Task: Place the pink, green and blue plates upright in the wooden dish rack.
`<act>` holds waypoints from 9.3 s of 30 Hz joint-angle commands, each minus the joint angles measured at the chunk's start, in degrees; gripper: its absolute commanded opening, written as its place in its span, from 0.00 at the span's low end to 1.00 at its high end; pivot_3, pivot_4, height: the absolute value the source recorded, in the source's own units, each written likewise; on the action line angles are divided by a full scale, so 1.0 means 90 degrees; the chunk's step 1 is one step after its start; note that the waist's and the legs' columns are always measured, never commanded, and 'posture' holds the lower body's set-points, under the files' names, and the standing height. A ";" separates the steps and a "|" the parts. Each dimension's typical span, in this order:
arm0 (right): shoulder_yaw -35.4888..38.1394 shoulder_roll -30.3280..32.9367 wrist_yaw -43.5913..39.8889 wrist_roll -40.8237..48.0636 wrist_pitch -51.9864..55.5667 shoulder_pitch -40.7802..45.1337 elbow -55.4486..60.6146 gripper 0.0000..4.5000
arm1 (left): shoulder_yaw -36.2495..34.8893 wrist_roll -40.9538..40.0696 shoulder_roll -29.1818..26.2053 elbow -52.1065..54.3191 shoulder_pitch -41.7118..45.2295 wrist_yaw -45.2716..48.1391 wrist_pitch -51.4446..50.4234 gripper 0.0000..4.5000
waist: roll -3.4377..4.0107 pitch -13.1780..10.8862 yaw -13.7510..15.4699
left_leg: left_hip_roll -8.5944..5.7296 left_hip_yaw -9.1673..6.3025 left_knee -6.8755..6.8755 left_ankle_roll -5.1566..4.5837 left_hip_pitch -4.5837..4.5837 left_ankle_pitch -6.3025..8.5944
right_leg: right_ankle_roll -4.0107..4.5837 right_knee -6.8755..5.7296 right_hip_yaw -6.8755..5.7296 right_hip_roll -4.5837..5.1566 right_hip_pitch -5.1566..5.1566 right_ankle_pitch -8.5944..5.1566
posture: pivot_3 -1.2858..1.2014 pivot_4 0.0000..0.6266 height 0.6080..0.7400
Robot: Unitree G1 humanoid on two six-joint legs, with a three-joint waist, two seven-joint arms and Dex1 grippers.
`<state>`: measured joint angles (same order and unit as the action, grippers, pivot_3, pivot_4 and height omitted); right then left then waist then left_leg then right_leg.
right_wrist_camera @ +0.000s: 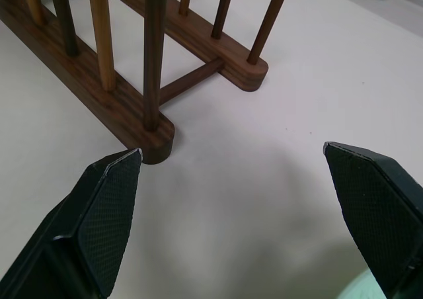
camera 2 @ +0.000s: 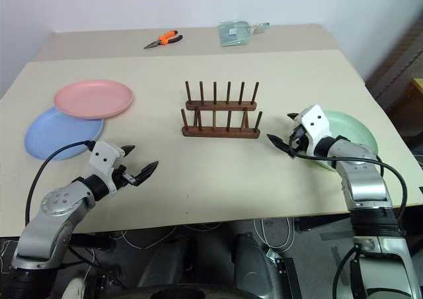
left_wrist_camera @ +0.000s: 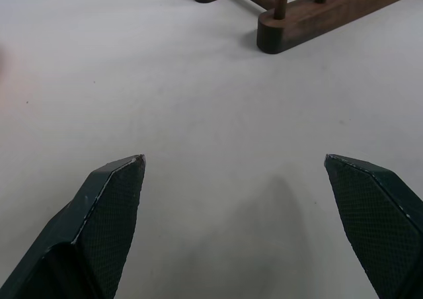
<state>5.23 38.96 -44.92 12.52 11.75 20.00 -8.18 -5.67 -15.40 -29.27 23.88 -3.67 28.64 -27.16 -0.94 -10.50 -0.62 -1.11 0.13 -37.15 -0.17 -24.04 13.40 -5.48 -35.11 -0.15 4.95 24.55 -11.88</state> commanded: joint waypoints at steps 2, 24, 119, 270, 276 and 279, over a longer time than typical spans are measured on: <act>-0.0040 -0.0073 -0.0091 0.0079 0.0193 0.0298 0.0003 1.00 | -0.0020 0.0060 0.0055 0.0188 0.0037 -0.0111 0.0108 0.99 | 0.0000 0.0000 -0.0004 | 0.0000 0.0000 0.0000 0.0000 0.0001 0.0000 | 0.0000 -0.0001 0.0000 -0.0001 0.0000 0.0000 | 0.52 0.24 0.98; 0.0238 -0.0552 0.1089 0.0218 0.1251 -0.1767 0.3135 1.00 | 0.2148 0.1186 0.0884 -0.6667 0.4926 0.2739 0.2564 0.99 | -0.0007 0.0003 0.0181 | -0.0012 0.0004 -0.0028 -0.0006 -0.0022 0.0003 | -0.0014 0.0009 -0.0011 -0.0009 -0.0008 0.0006 | 0.52 0.24 0.98; -0.1444 -0.0466 -0.0175 0.0489 0.1867 -0.0383 0.3924 0.99 | -0.4226 -0.2275 0.1712 -0.2813 0.4352 -0.5105 -0.1331 1.00 | -0.0070 0.0016 0.0151 | -0.0018 -0.0023 -0.0015 -0.0001 0.0050 0.0030 | -0.0057 -0.0005 -0.0008 0.0008 -0.0064 -0.0015 | 0.52 0.24 0.98; 0.0532 -0.3258 0.4729 0.6395 0.3013 0.2075 0.4033 0.02 | 0.0876 -0.0292 0.0464 -0.1449 0.1854 0.1240 0.1718 0.81 | 0.0007 -0.0012 0.0046 | -0.0002 -0.0026 -0.0022 -0.0001 -0.0006 0.0027 | -0.0016 -0.0020 -0.0009 0.0007 -0.0007 -0.0026 | 0.52 0.24 0.98; 0.0416 -0.3332 0.4655 0.6009 0.2903 0.1821 0.3585 0.02 | 0.0771 -0.0559 0.0515 -0.1111 0.1674 0.1216 0.1460 0.81 | 0.0009 -0.0013 -0.0005 | -0.0009 -0.0024 -0.0017 -0.0001 -0.0012 0.0027 | -0.0018 -0.0019 -0.0009 0.0009 -0.0001 -0.0025 | 0.52 0.24 0.98; 0.0514 -0.3403 0.4813 0.6007 0.2871 0.1784 0.3323 0.02 | 0.0785 -0.0741 0.0466 -0.0900 0.1562 0.1323 0.1264 0.81 | 0.0009 -0.0013 -0.0025 | -0.0006 -0.0024 -0.0017 -0.0001 -0.0010 0.0027 | -0.0018 -0.0025 -0.0009 0.0006 0.0001 -0.0025 | 0.52 0.24 0.98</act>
<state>8.59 8.91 -2.17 66.35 38.72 35.79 21.58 2.47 -20.50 -24.73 12.89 10.78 39.91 -15.14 -0.86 -10.62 -0.85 -1.16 -0.07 -37.30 -0.18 -24.12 13.65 -5.65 -35.33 -0.24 5.00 24.56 -12.11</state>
